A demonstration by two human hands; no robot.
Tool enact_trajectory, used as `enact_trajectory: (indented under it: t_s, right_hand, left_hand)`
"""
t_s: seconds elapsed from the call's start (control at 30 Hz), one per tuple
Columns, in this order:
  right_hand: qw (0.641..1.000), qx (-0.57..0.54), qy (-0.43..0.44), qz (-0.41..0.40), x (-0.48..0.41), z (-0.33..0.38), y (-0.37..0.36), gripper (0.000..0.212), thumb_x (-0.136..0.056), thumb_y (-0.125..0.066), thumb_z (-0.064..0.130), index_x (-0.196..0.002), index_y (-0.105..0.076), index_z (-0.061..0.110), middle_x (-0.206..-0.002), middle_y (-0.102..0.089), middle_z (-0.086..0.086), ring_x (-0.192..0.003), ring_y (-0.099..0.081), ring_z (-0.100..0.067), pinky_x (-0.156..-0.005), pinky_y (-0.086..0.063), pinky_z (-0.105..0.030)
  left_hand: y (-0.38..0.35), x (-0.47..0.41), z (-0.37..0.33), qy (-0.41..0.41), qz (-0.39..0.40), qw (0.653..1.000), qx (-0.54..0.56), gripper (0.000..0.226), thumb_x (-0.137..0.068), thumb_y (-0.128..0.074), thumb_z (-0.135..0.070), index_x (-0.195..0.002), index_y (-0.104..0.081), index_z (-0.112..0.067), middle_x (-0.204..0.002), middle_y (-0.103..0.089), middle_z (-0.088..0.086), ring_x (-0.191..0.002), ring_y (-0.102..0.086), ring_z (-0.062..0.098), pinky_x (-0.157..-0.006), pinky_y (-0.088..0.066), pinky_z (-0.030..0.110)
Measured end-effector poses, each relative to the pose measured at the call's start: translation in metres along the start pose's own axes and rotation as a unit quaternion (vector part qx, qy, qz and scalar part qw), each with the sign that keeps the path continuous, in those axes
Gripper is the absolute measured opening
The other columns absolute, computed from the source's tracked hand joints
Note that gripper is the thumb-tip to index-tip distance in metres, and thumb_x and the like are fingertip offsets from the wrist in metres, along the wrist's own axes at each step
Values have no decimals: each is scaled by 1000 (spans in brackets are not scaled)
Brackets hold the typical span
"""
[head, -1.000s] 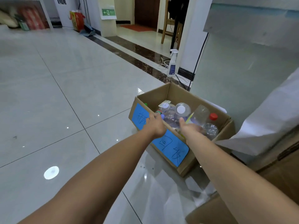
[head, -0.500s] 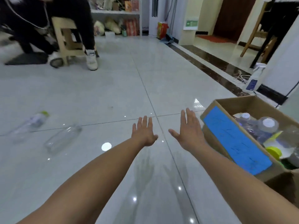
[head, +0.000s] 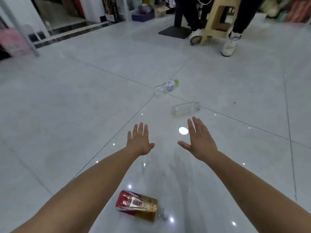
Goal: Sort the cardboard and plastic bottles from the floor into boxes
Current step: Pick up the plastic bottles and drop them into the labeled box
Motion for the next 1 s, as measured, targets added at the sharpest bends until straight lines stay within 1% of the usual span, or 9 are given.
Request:
enact_trajectory:
  t_s: [0.1,0.23,0.37,0.53,0.67,0.73,0.8,0.87,1.0]
  right_hand:
    - [999,-15,36,30,5,43,-19,90,-91,-34,63,-152,2,8,-160,8,-11,-149,8,-25,-120,-1,-35]
    - [998,-19,36,40,19,63,-42,116,-68,5,87,-152,0,7,-161,5,-11,-149,5,-25,-121,-6,-36]
    - [998,-11,40,51,42,69,-66,95,-88,-34,67,-152,7,10,-160,14,-8,-148,12,-23,-120,-2,-35]
    - [993,-27,42,104,84,86,-98,98,-86,-38,67,-152,8,10,-160,16,-8,-148,13,-22,-120,1,-33]
    - [980,-38,81,176,110,119,-135,127,-53,-9,88,-152,12,12,-159,18,-5,-148,14,-20,-118,2,-30]
    - [971,-44,104,209,117,132,-158,141,-39,-3,96,-152,11,12,-160,15,-5,-148,11,-20,-119,0,-31]
    - [965,-47,115,229,122,140,-175,140,-48,-25,99,-152,8,11,-161,7,-6,-149,4,-21,-120,-5,-32]
    - [964,-44,109,237,127,142,-186,124,-68,-60,74,-153,4,12,-160,-6,-8,-147,-8,-24,-119,-15,-32]
    - [967,-23,59,246,138,138,-195,104,-78,-68,44,-152,-1,15,-143,-36,-12,-128,-39,-27,-102,-41,-35]
  left_hand:
    - [-19,30,51,44,25,999,5,82,-99,-35,-47,-151,18,-12,-157,27,7,-146,24,26,-118,8,46]
    - [-39,48,80,63,28,998,7,81,-99,-34,-47,-151,18,-12,-157,26,7,-146,24,27,-118,9,46]
    - [-65,50,80,54,28,998,20,80,-100,-33,-47,-150,19,-11,-157,26,7,-146,24,27,-118,9,46]
    - [-94,79,93,57,34,997,35,79,-100,-32,-46,-151,18,-12,-158,26,8,-146,24,27,-118,9,46]
    - [-117,105,123,75,33,995,55,80,-100,-31,-48,-151,19,-12,-157,27,7,-146,24,26,-117,9,46]
    - [-132,117,138,83,34,994,55,80,-99,-30,-50,-150,19,-13,-157,27,6,-145,25,26,-117,10,46]
    - [-143,128,151,90,32,994,55,81,-99,-31,-50,-150,19,-13,-157,27,5,-145,25,25,-117,10,46]
    - [-151,143,162,97,32,993,59,82,-99,-33,-50,-151,19,-14,-158,27,4,-145,25,24,-117,11,46]
    - [-163,179,185,138,23,989,49,90,-95,-40,-54,-151,18,-14,-157,27,5,-145,25,26,-116,11,49]
Point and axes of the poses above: each hand's wrist, its own x-axis away from the middle knuckle, its own y-axis out of the back of the hand, z = x × y, the point moved 9 cm from there along -x, towards the middle knuckle
